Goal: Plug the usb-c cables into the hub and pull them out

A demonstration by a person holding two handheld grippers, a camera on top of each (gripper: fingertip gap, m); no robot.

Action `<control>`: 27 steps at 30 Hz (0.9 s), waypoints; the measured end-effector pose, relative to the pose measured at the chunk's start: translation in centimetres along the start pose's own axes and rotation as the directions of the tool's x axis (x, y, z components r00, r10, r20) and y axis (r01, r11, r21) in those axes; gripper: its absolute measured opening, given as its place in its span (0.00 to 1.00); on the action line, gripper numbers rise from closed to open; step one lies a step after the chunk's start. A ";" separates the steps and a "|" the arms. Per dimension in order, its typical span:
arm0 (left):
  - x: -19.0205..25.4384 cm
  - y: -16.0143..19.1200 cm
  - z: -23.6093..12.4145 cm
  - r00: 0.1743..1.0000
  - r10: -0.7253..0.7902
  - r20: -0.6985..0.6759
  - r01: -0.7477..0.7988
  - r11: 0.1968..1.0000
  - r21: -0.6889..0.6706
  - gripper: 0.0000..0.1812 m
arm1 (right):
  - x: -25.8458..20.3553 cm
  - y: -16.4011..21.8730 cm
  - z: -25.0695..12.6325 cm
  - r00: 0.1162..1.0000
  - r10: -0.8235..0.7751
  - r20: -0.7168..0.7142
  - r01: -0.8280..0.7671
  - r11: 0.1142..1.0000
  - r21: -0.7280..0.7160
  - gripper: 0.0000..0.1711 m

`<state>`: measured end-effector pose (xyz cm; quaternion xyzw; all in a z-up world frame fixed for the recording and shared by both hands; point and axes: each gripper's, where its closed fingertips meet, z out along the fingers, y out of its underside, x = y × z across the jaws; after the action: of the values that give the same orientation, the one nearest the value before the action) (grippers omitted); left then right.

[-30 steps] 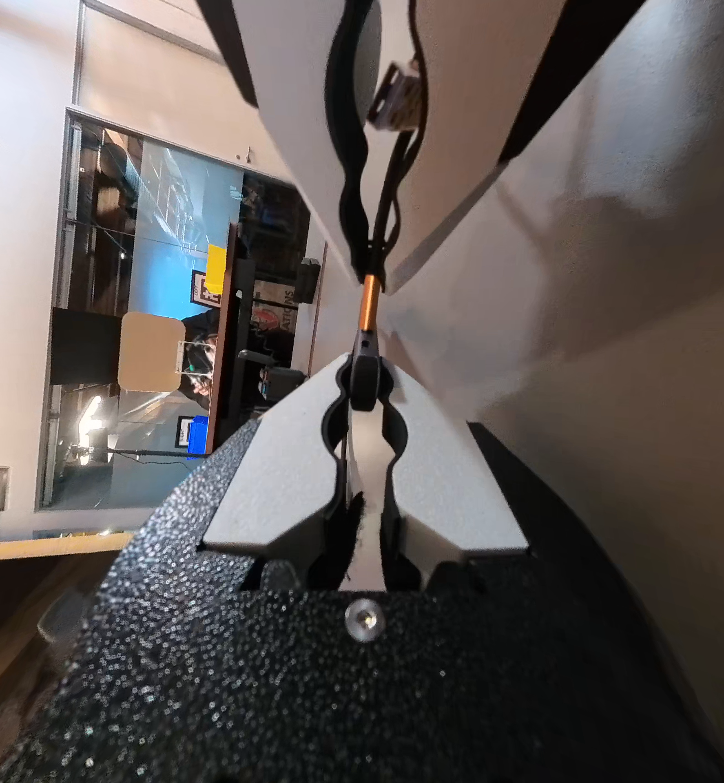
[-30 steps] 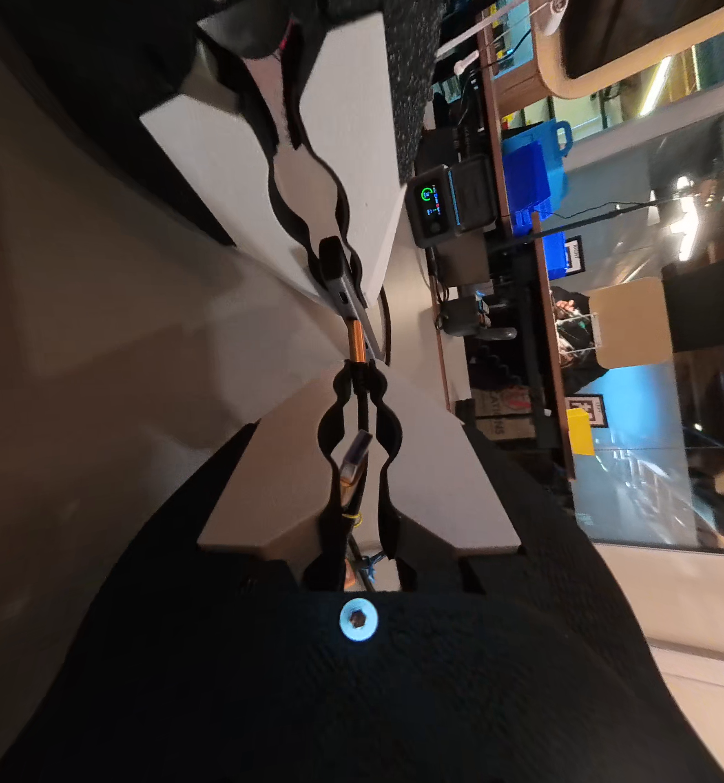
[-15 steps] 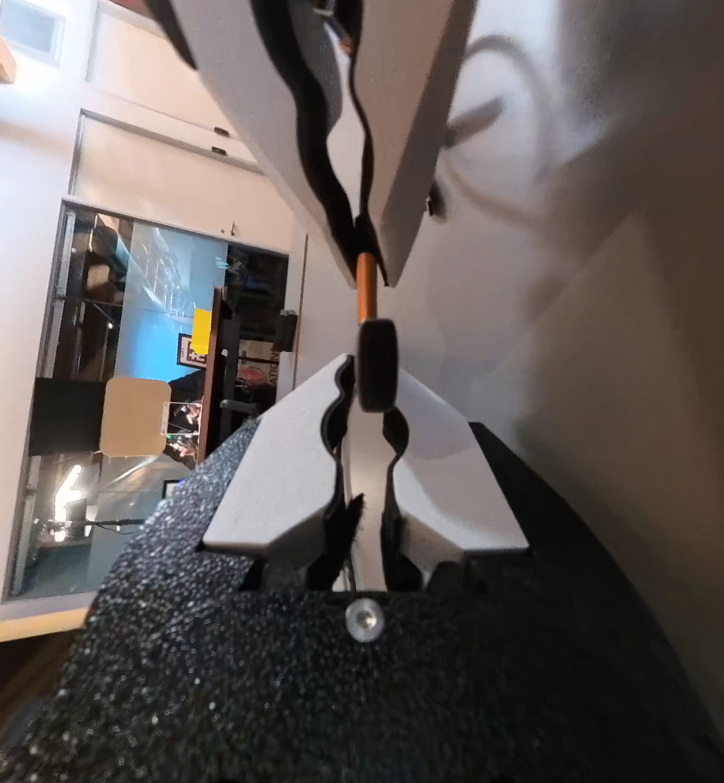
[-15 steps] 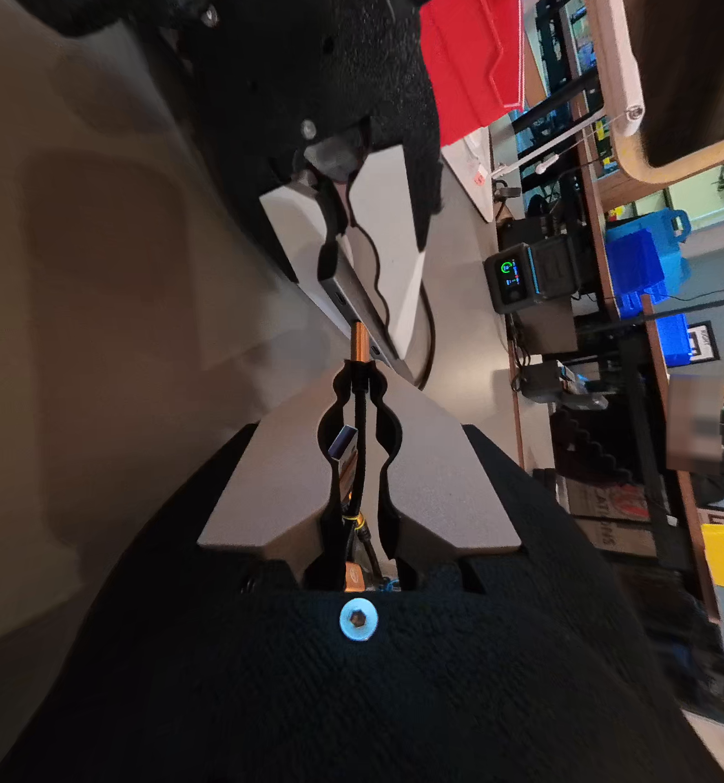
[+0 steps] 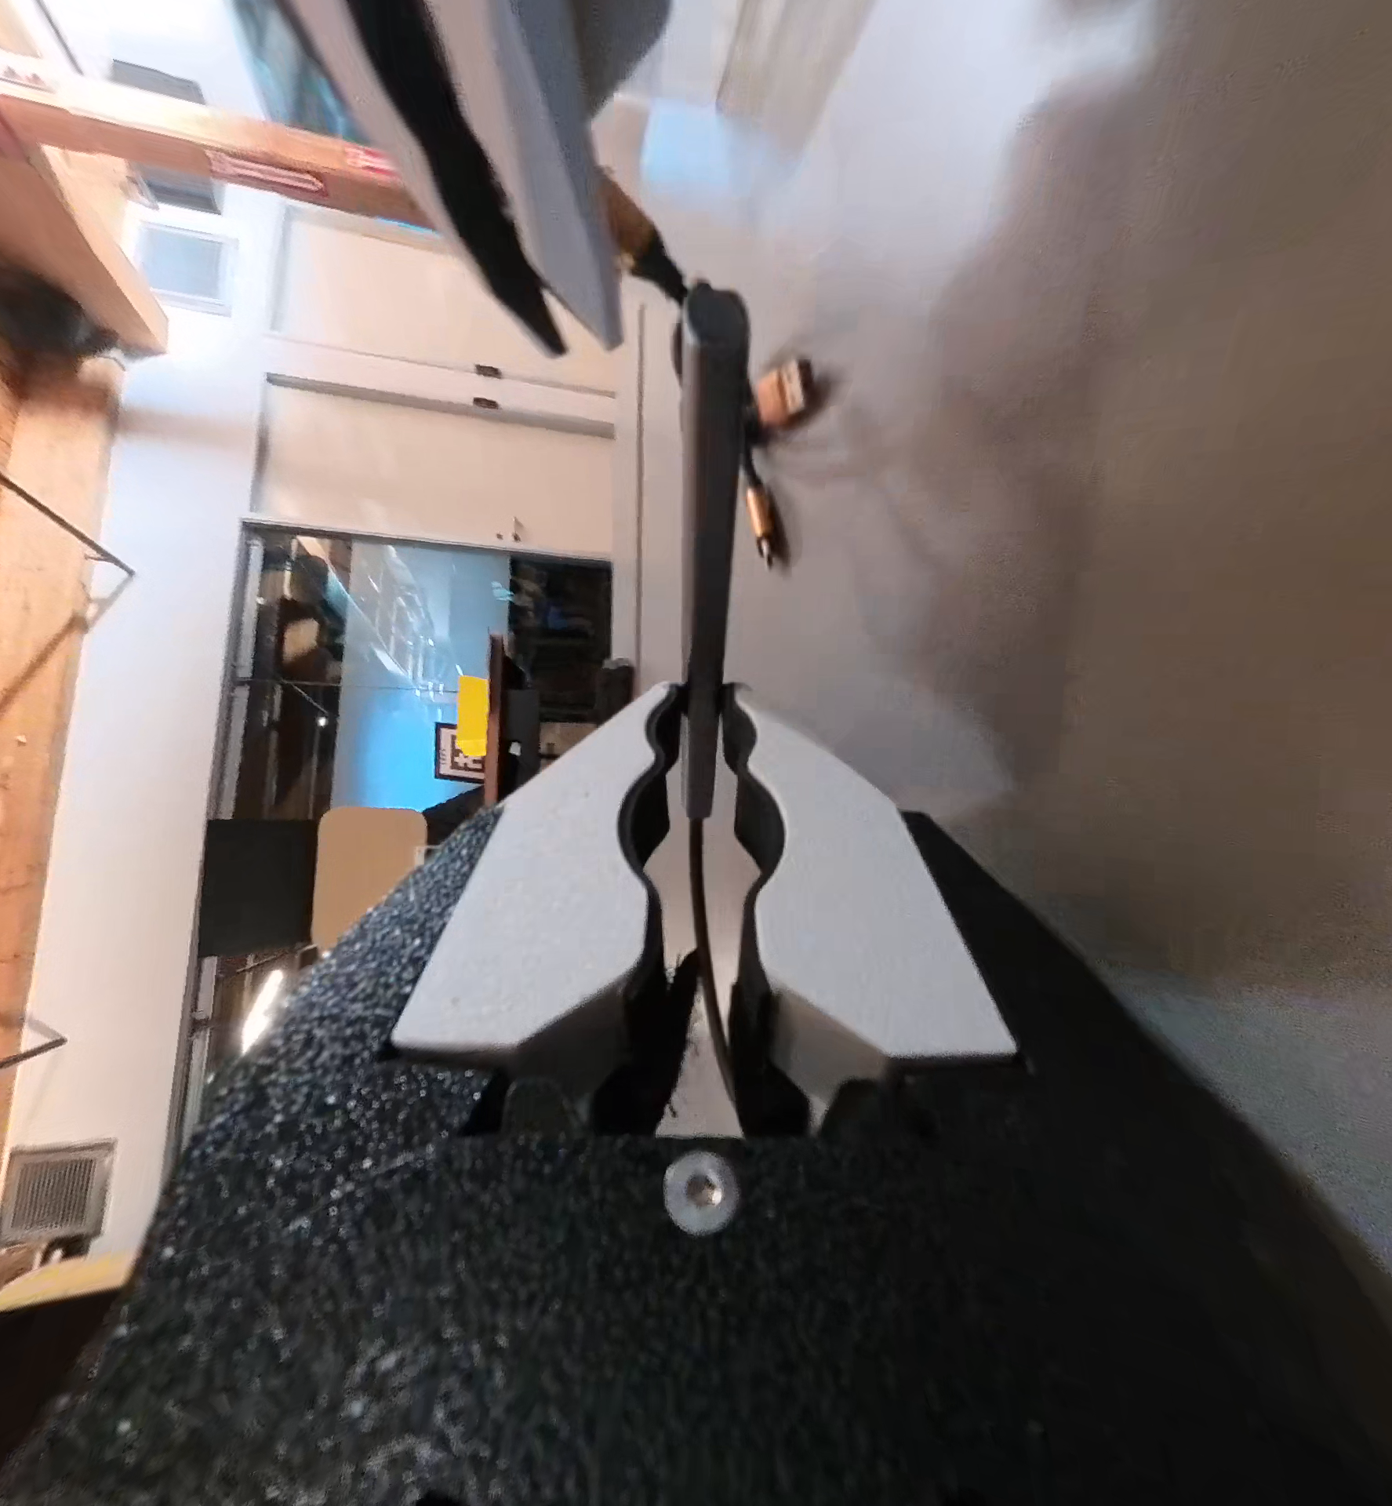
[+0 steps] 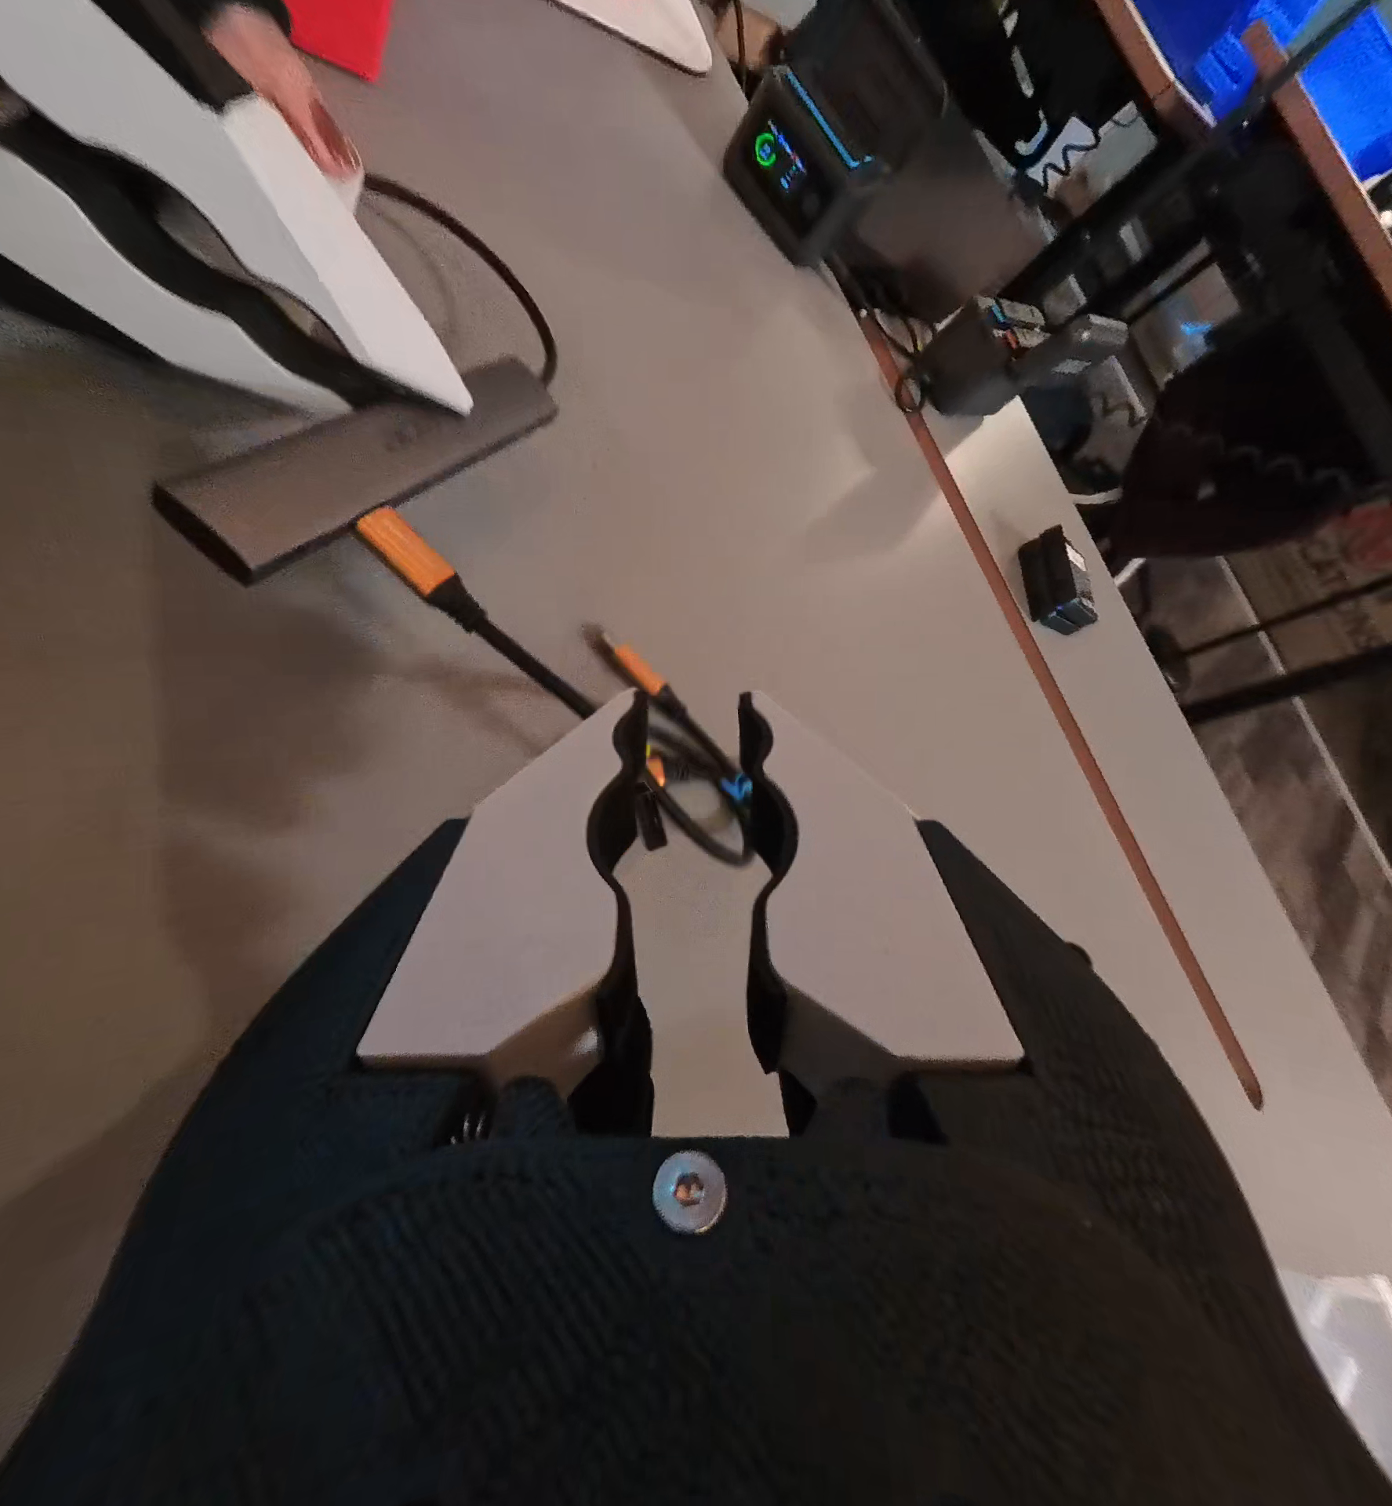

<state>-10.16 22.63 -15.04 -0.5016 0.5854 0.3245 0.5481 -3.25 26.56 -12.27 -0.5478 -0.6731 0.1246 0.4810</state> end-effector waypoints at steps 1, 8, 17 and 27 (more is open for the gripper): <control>-0.4 0.1 -0.1 1.000 -0.008 0.019 0.008 1.000 -0.006 0.04 | 0.2 0.1 -0.1 1.000 0.001 -0.006 -0.001 1.000 -0.001 0.11; -1.8 1.0 -0.5 0.996 -0.056 0.072 0.057 0.998 -0.013 0.04 | 1.6 -1.4 -1.6 0.995 0.096 -0.040 -0.091 0.989 0.120 0.10; -1.6 -2.9 -1.6 0.996 -0.082 0.034 0.075 0.982 0.173 0.04 | 4.3 0.8 -1.3 0.971 0.101 -0.215 -0.100 0.995 0.015 0.06; 0.5 -6.7 -2.6 0.998 -0.016 -0.065 0.033 0.958 0.284 0.04 | -2.7 3.0 0.8 0.949 0.234 0.212 -0.209 0.969 -0.134 0.13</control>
<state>-4.64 18.22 -13.86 -0.4344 0.6366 0.2141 0.6002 -2.20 25.60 -16.16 -0.6279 -0.6634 0.2022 0.3533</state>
